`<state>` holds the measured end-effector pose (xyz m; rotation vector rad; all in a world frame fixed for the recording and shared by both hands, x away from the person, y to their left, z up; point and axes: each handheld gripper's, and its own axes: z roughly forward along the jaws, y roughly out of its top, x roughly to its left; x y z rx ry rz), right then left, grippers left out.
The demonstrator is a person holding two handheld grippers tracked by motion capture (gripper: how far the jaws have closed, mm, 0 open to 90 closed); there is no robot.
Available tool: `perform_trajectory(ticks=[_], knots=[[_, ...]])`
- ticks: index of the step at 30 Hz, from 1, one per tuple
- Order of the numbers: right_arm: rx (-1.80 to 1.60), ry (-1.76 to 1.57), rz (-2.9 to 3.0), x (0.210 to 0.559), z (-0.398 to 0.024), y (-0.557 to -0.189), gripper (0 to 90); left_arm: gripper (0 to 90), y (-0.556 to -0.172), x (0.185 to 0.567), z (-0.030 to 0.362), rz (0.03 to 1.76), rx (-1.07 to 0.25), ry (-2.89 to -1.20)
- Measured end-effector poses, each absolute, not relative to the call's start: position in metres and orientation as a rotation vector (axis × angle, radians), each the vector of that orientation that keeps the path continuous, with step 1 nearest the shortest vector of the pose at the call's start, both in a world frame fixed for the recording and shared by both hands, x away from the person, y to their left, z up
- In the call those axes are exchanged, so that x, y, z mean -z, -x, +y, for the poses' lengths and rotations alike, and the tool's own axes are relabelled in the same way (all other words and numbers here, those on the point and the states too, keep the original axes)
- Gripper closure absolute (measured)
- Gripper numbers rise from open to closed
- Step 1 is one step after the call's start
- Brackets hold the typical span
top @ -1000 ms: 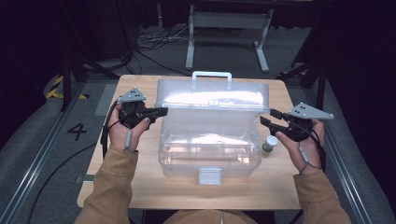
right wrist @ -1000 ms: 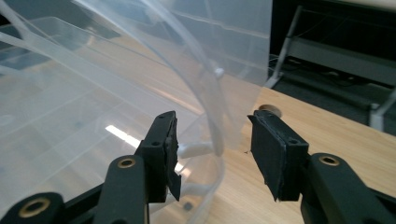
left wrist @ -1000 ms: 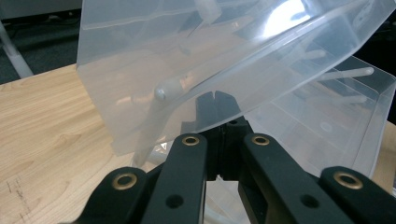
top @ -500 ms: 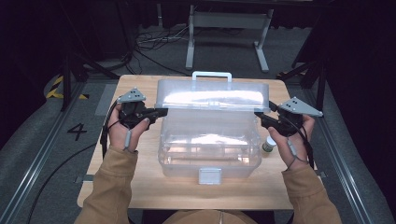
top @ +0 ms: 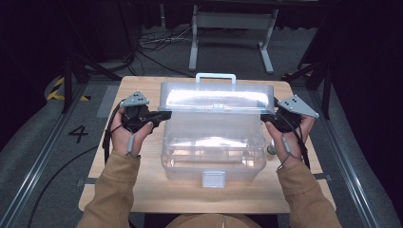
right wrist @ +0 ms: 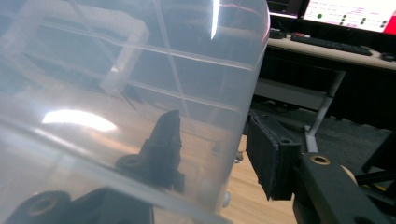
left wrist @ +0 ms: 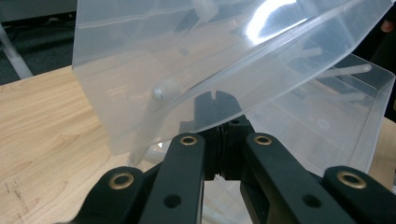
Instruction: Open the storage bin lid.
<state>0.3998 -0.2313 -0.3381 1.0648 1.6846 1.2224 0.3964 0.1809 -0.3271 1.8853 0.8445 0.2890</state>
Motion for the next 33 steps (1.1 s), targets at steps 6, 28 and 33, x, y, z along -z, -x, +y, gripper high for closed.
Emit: perform_trajectory(ticks=[6,28,33], knots=[[-1.232,-1.099,1.623,0.34,-0.229,-0.404,61.3,83.6,-0.392,0.327,0.184,0.852,-0.282,-1.89],[-1.302,-1.224,1.493,0.339,-0.227,-0.417,74.4,62.6,-0.366,0.334,0.186,0.814,-0.189,-1.988],[-1.262,-1.24,1.496,0.336,-0.226,-0.419,78.7,58.0,-0.351,0.336,0.188,0.785,-0.208,-1.994]])
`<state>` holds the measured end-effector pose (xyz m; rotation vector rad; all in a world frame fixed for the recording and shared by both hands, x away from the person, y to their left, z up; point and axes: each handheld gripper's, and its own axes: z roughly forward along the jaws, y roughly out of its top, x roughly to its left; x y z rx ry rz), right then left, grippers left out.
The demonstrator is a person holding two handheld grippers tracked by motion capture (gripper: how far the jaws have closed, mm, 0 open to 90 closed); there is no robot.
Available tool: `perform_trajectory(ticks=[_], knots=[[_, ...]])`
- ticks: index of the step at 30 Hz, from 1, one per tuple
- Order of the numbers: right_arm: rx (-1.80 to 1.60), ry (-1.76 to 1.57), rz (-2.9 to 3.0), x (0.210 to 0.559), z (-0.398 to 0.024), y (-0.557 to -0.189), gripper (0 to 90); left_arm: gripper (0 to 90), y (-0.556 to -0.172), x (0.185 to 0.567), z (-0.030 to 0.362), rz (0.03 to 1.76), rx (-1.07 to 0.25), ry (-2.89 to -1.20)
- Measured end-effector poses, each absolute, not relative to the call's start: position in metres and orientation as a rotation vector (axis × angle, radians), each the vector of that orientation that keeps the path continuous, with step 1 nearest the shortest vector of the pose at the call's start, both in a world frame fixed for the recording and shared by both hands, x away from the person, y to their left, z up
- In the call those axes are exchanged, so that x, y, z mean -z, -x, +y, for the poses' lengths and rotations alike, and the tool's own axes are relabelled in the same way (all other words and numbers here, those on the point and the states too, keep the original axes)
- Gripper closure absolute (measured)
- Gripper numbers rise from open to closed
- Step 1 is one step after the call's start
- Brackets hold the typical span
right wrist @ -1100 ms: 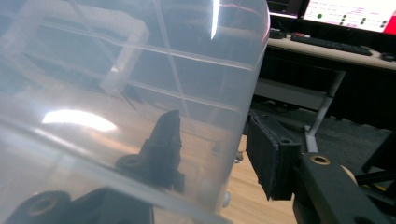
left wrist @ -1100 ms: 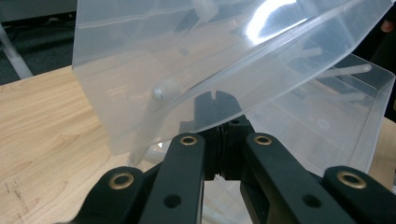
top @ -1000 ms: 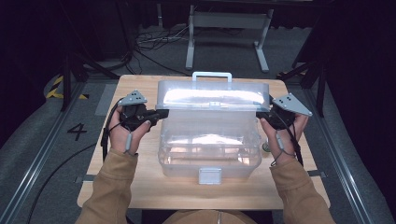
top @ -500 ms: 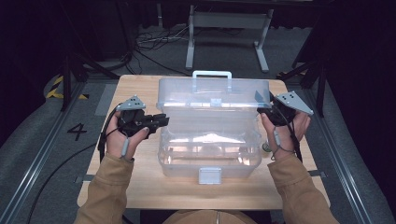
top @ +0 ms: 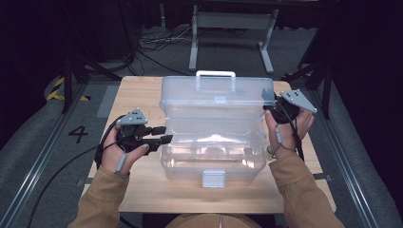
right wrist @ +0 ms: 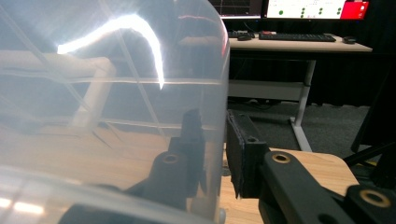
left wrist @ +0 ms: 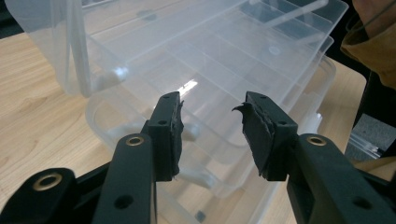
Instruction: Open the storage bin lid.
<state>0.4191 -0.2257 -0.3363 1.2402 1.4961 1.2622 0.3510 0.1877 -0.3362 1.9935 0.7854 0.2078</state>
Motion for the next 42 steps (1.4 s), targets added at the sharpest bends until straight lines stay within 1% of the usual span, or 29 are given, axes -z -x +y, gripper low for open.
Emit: perform_trajectory(ticks=[5,11,18,20,24,31,37,42], knots=[[-1.251,-1.254,1.517,0.333,-0.227,-0.423,79.1,54.1,-0.341,0.334,0.192,0.757,-0.202,-2.015],[-1.232,-1.267,1.543,0.33,-0.227,-0.428,79.1,53.8,-0.331,0.336,0.191,0.71,-0.173,-2.075],[-1.239,-1.275,1.554,0.328,-0.228,-0.432,78.9,52.4,-0.328,0.348,0.183,0.65,-0.107,-2.155],[-1.238,-1.277,1.562,0.328,-0.229,-0.434,78.6,50.8,-0.328,0.35,0.18,0.624,-0.089,-2.182],[-1.245,-1.28,1.581,0.327,-0.23,-0.437,77.8,49.3,-0.328,0.353,0.172,0.584,-0.081,-2.212],[-1.243,-1.281,1.594,0.326,-0.231,-0.439,77.4,48.9,-0.33,0.36,0.164,0.561,-0.07,-2.249],[-1.25,-1.285,1.603,0.325,-0.232,-0.441,76.8,48.7,-0.332,0.368,0.153,0.513,-0.029,-2.302],[-1.249,-1.286,1.609,0.325,-0.232,-0.442,76.5,51.7,-0.334,0.377,0.147,0.507,0.012,-2.349]])
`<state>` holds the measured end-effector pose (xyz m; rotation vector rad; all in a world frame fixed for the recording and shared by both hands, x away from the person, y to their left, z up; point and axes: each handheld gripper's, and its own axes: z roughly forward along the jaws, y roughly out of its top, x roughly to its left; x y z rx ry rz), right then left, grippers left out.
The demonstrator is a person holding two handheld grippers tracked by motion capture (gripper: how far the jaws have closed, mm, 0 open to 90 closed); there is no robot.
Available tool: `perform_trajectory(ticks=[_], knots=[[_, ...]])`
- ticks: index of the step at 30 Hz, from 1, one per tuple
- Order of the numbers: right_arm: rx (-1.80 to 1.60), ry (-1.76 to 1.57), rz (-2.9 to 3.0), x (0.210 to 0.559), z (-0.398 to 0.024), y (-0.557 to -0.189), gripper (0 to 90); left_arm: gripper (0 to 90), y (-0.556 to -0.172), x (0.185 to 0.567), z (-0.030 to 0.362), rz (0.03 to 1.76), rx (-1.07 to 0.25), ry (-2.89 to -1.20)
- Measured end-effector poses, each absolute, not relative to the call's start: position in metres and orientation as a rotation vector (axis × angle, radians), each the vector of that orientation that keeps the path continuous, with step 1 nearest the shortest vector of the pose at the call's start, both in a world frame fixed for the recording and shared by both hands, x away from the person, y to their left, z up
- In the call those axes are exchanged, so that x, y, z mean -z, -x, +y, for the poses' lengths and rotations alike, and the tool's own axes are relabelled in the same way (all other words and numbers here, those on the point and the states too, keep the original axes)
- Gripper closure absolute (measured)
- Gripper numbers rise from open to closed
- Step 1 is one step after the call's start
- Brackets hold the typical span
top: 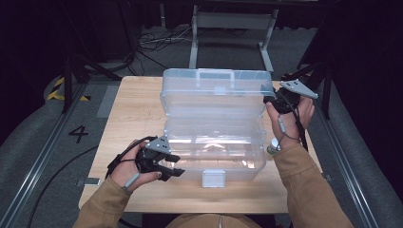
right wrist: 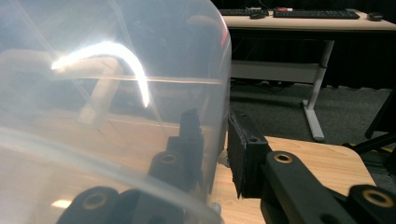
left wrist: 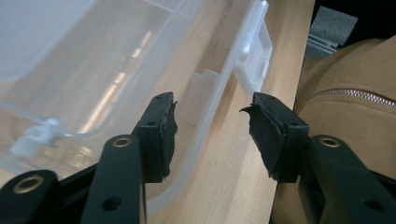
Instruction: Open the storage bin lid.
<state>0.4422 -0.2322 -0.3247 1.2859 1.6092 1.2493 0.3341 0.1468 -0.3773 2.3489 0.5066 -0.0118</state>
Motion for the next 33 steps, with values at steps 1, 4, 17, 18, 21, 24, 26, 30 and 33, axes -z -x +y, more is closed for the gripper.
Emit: perform_trajectory(ticks=[1,4,17,18,21,24,26,30,33], knots=[[-1.254,-1.287,1.611,0.325,-0.232,-0.443,76.5,52.9,-0.335,0.38,0.145,0.506,0.026,-2.352],[-1.247,-1.288,1.617,0.324,-0.233,-0.443,76.2,56.3,-0.337,0.386,0.142,0.512,0.049,-2.371],[-1.284,-1.278,1.592,0.323,-0.233,-0.449,75.8,71.3,-0.343,0.405,0.135,0.545,0.051,-2.445],[-1.283,-1.28,1.592,0.322,-0.233,-0.45,75.9,73.0,-0.343,0.406,0.135,0.555,0.046,-2.447],[-1.283,-1.279,1.589,0.322,-0.233,-0.45,76.0,73.8,-0.343,0.408,0.135,0.553,0.041,-2.461],[-1.275,-1.276,1.585,0.321,-0.233,-0.451,76.4,74.0,-0.344,0.408,0.135,0.549,0.04,-2.466],[-1.275,-1.269,1.578,0.32,-0.232,-0.452,76.7,74.1,-0.345,0.41,0.135,0.538,0.044,-2.463],[-1.276,-1.273,1.572,0.319,-0.233,-0.454,77.3,74.6,-0.346,0.413,0.134,0.53,0.054,-2.455],[-1.26,-1.265,1.566,0.318,-0.232,-0.456,78.2,74.9,-0.346,0.415,0.133,0.525,0.054,-2.454]])
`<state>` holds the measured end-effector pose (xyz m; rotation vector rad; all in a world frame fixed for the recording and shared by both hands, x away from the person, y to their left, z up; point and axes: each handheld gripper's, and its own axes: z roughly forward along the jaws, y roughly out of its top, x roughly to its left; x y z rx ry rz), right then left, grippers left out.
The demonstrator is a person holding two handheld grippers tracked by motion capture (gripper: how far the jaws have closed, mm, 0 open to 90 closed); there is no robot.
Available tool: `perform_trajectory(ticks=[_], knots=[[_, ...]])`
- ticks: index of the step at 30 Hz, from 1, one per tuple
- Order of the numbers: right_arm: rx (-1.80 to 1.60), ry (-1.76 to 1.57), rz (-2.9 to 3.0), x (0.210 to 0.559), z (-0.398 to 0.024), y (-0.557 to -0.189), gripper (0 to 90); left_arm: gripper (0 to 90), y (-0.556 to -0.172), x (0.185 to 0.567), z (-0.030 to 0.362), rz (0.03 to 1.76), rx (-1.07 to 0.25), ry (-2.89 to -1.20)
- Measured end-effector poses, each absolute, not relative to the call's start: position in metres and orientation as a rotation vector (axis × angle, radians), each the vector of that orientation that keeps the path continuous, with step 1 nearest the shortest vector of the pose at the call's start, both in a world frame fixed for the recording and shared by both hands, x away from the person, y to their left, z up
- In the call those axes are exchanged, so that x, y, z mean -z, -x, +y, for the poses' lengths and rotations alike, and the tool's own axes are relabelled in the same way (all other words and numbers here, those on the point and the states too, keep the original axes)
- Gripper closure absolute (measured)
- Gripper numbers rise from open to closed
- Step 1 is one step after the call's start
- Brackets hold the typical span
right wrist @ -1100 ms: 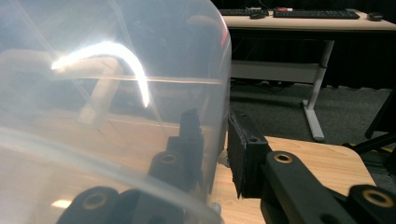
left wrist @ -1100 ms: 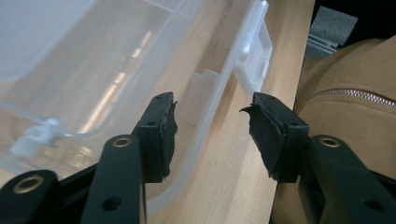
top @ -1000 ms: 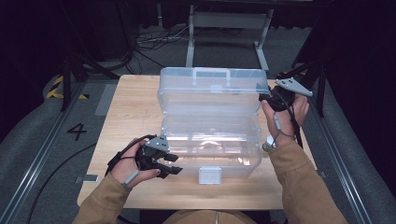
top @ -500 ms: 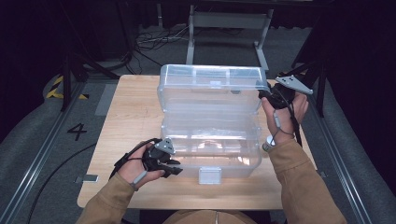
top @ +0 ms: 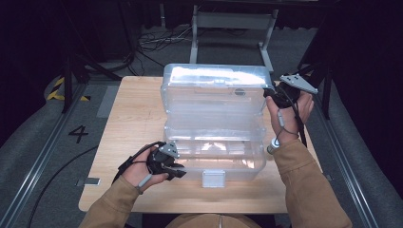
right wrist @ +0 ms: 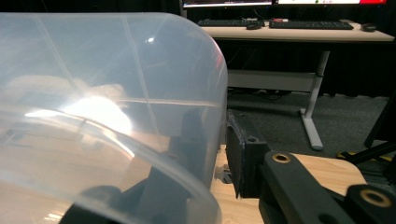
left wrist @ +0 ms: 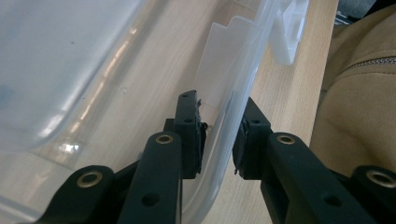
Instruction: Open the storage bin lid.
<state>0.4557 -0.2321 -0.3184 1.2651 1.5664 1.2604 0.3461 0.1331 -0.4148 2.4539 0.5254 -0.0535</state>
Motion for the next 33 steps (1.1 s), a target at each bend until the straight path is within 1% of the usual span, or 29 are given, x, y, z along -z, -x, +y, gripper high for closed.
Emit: perform_trajectory(ticks=[5,8,12,16,20,33], knots=[[-1.241,-1.245,1.554,0.317,-0.231,-0.458,78.7,74.9,-0.345,0.415,0.133,0.532,0.053,-2.451],[-1.242,-1.25,1.557,0.317,-0.232,-0.461,82.0,74.9,-0.345,0.415,0.134,0.533,0.05,-2.445],[-1.233,-1.257,1.564,0.316,-0.231,-0.463,82.3,74.5,-0.344,0.416,0.134,0.536,0.041,-2.435],[-1.225,-1.275,1.577,0.315,-0.232,-0.468,82.2,73.5,-0.343,0.416,0.134,0.547,0.034,-2.427],[-1.223,-1.271,1.583,0.314,-0.231,-0.473,81.7,73.5,-0.345,0.416,0.133,0.573,0.065,-2.434],[-1.232,-1.273,1.581,0.314,-0.232,-0.484,80.3,72.9,-0.346,0.415,0.132,0.603,0.091,-2.43]])
